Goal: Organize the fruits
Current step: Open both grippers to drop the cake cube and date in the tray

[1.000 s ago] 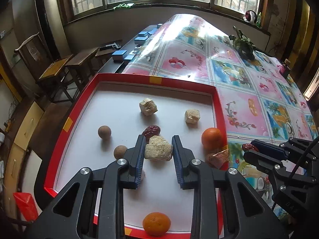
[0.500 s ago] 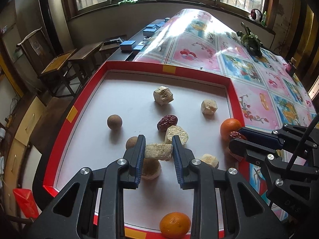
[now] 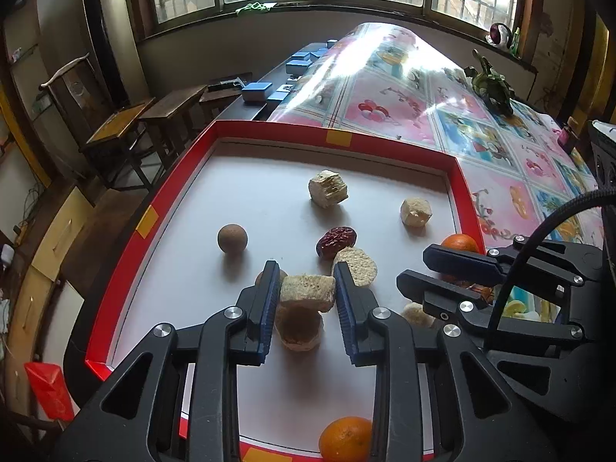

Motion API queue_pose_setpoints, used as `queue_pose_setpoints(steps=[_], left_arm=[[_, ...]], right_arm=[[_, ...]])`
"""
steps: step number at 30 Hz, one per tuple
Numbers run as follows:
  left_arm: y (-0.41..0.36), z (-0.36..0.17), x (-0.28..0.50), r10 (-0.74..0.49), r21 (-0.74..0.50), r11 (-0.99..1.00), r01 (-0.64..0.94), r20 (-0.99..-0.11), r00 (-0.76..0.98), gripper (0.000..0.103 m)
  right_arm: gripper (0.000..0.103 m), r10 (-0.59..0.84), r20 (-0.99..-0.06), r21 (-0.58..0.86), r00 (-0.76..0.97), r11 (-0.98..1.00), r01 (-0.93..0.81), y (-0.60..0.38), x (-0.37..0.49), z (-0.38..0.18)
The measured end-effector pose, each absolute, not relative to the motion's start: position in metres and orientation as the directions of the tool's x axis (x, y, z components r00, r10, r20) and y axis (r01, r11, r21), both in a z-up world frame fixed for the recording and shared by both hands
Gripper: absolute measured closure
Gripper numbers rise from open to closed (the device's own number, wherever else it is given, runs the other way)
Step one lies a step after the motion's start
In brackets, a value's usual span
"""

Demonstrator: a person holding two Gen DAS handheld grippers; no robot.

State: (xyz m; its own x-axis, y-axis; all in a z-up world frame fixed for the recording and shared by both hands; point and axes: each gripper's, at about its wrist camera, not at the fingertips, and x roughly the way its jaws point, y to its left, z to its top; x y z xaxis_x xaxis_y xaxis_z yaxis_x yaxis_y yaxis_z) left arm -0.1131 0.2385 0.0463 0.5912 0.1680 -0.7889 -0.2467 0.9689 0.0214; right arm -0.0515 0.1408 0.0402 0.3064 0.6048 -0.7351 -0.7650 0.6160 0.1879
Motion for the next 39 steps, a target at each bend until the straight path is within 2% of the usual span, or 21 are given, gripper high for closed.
queue_pose_setpoints(steps=[6, 15, 18, 20, 27, 31, 39], left_arm=[[0.240, 0.047, -0.114, 0.175, 0.008, 0.963, -0.270, -0.780, 0.601, 0.048], [0.230, 0.056, -0.120, 0.185, -0.005, 0.959, -0.283, -0.745, 0.641, 0.046], [0.226, 0.061, -0.124, 0.197, -0.012, 0.955, -0.298, -0.724, 0.661, 0.035], [0.223, 0.066, -0.126, 0.205, -0.017, 0.952, -0.307, -0.710, 0.674, 0.035], [0.212, 0.075, -0.135, 0.247, 0.014, 0.945, -0.326, -0.684, 0.687, 0.035], [0.206, 0.080, -0.139, 0.257, 0.023, 0.944, -0.328, -0.672, 0.694, 0.035], [0.195, 0.086, -0.143, 0.256, 0.040, 0.950, -0.309, -0.665, 0.702, 0.035]], right_arm=[[0.079, 0.611, -0.723, 0.194, 0.323, 0.628, -0.753, 0.135, -0.054, 0.045], [0.077, 0.607, -0.687, 0.178, 0.398, 0.672, -0.718, 0.114, -0.071, 0.060], [0.064, 0.603, -0.669, 0.168, 0.435, 0.693, -0.701, 0.102, -0.077, 0.067], [0.060, 0.593, -0.652, 0.150, 0.472, 0.712, -0.686, 0.093, -0.082, 0.072], [0.059, 0.591, -0.629, 0.175, 0.505, 0.740, -0.649, 0.072, -0.089, 0.077], [0.054, 0.583, -0.619, 0.169, 0.526, 0.753, -0.636, 0.062, -0.092, 0.079], [0.054, 0.589, -0.616, 0.174, 0.524, 0.750, -0.638, 0.052, -0.098, 0.081]])
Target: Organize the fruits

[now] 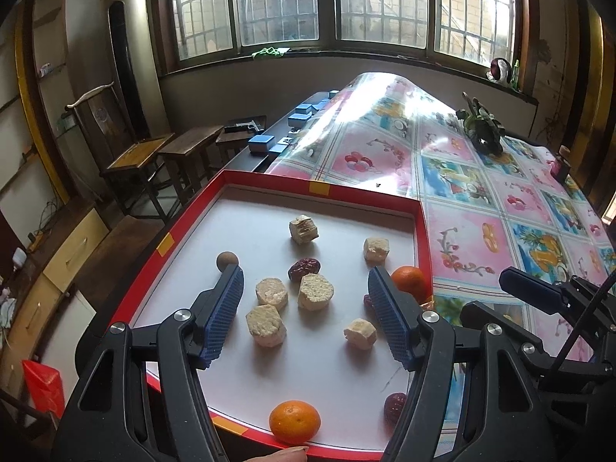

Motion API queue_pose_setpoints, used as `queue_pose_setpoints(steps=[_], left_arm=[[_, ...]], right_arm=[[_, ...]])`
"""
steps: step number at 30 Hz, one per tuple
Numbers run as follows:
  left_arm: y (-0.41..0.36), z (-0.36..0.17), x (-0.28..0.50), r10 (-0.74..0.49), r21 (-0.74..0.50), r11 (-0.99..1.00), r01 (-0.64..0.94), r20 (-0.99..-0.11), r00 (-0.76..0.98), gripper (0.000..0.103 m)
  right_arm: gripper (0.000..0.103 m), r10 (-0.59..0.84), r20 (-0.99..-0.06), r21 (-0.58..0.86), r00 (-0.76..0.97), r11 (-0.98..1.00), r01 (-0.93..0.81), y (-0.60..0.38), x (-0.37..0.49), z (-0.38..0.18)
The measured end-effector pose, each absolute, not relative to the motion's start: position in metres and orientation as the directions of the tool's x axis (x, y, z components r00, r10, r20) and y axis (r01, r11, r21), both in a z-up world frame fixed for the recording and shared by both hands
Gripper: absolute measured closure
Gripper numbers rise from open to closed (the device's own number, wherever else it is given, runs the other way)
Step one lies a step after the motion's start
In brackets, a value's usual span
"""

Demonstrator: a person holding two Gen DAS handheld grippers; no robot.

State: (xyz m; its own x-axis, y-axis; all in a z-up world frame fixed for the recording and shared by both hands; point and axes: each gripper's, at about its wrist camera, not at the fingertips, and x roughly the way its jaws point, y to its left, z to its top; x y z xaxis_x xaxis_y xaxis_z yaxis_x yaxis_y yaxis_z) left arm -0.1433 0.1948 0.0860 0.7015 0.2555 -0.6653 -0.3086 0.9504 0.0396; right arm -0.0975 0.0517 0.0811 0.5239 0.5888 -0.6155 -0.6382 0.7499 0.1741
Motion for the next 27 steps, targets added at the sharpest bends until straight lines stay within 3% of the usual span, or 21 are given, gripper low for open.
queue_pose_setpoints(steps=[27], left_arm=[[0.1879, 0.0850, -0.1467, 0.265, 0.050, 0.949, -0.312, -0.663, 0.700, 0.035]], right_arm=[[0.054, 0.592, -0.623, 0.180, 0.511, 0.744, -0.643, 0.0483, -0.0969, 0.0790]])
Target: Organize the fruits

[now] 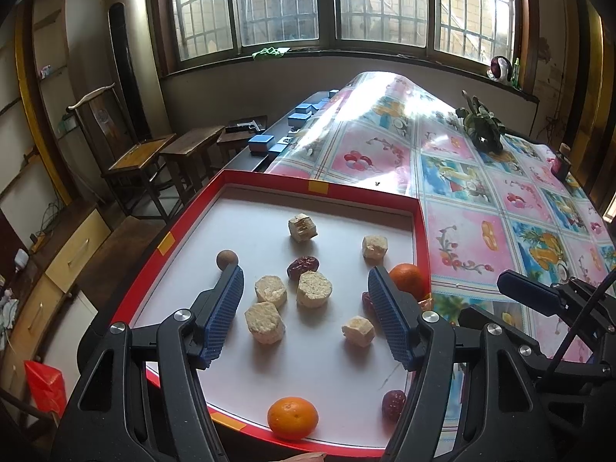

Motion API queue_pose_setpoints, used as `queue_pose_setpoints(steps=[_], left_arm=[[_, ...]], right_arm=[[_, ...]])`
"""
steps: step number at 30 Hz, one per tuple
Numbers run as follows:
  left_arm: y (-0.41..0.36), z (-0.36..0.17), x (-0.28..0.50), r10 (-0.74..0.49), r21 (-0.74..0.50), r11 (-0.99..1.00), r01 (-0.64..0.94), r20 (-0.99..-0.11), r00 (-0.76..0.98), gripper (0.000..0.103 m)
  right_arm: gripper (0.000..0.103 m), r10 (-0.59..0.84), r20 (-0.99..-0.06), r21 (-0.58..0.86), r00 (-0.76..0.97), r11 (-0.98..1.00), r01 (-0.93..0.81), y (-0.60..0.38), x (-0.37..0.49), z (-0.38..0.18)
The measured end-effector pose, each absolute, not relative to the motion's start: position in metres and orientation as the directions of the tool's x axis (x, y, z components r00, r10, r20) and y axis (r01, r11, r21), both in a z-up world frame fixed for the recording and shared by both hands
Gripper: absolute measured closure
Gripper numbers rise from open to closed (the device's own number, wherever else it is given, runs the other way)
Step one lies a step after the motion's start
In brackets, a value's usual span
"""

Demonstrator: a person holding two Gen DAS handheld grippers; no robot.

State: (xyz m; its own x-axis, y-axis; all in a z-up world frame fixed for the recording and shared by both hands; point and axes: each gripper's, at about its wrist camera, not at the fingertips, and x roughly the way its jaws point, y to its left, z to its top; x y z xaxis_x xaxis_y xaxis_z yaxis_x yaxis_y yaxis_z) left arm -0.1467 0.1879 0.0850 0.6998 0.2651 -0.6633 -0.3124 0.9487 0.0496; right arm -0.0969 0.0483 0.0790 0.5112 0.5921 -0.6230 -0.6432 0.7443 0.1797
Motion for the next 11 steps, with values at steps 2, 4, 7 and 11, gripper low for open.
queue_pose_setpoints(steps=[2, 4, 7, 11], left_arm=[[0.1880, 0.0852, -0.1467, 0.266, 0.049, 0.949, -0.313, -0.663, 0.700, 0.035], [0.1882, 0.0847, -0.1462, 0.266, 0.048, 0.948, -0.314, -0.661, 0.702, 0.035], [0.1873, 0.0835, -0.1465, 0.273, 0.053, 0.947, -0.318, -0.658, 0.702, 0.035], [0.1848, 0.0839, -0.1442, 0.269, 0.059, 0.949, -0.310, -0.663, 0.698, 0.035]], right_arm=[[0.054, 0.591, -0.625, 0.180, 0.510, 0.745, -0.642, 0.0482, -0.0968, 0.0779], [0.054, 0.591, -0.626, 0.181, 0.509, 0.745, -0.642, 0.0481, -0.0962, 0.0773], [0.054, 0.590, -0.627, 0.183, 0.509, 0.746, -0.640, 0.0482, -0.0947, 0.0769], [0.054, 0.588, -0.626, 0.188, 0.512, 0.751, -0.633, 0.0447, -0.0933, 0.0764]])
